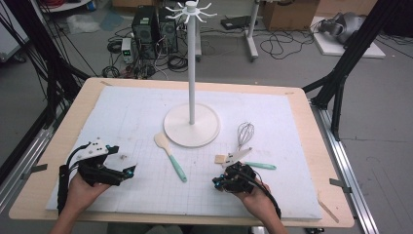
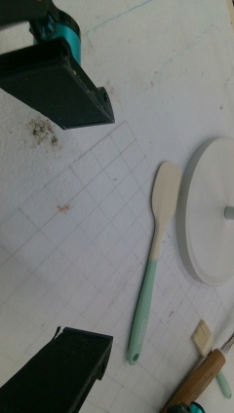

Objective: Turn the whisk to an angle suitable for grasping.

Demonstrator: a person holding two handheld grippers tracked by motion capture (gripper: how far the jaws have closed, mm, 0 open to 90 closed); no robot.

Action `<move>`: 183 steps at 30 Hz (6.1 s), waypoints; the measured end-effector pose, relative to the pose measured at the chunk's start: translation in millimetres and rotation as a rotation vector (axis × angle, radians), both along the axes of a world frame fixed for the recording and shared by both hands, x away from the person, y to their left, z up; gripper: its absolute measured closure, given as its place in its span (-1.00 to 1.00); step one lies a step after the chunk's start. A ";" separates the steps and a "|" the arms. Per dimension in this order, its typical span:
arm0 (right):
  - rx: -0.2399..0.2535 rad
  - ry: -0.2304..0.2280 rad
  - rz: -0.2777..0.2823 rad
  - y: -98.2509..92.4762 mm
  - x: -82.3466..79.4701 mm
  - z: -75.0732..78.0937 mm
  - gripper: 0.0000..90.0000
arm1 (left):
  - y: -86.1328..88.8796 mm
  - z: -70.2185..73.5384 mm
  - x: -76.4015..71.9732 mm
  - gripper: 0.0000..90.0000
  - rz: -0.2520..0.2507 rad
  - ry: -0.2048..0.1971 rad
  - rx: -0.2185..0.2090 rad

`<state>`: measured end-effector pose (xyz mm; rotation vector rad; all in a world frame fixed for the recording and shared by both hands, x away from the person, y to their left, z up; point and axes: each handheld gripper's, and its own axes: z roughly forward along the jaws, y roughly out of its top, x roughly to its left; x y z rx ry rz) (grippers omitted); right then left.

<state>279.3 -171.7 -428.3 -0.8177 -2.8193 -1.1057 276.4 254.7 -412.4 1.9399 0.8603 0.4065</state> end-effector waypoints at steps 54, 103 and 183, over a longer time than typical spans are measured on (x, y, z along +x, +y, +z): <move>-0.085 0.002 -0.031 -28.8 -12.7 -0.8 0.98 | -1.5 -0.1 0.0 -0.96 -0.007 -0.001 0.004; -0.111 0.009 -0.046 -44.7 -26.5 0.6 0.98 | -1.7 0.5 0.0 -0.96 -0.014 -0.003 0.006; -0.153 0.012 -0.137 -84.8 -28.2 5.8 0.97 | -2.9 0.1 0.4 -0.96 -0.016 -0.001 0.005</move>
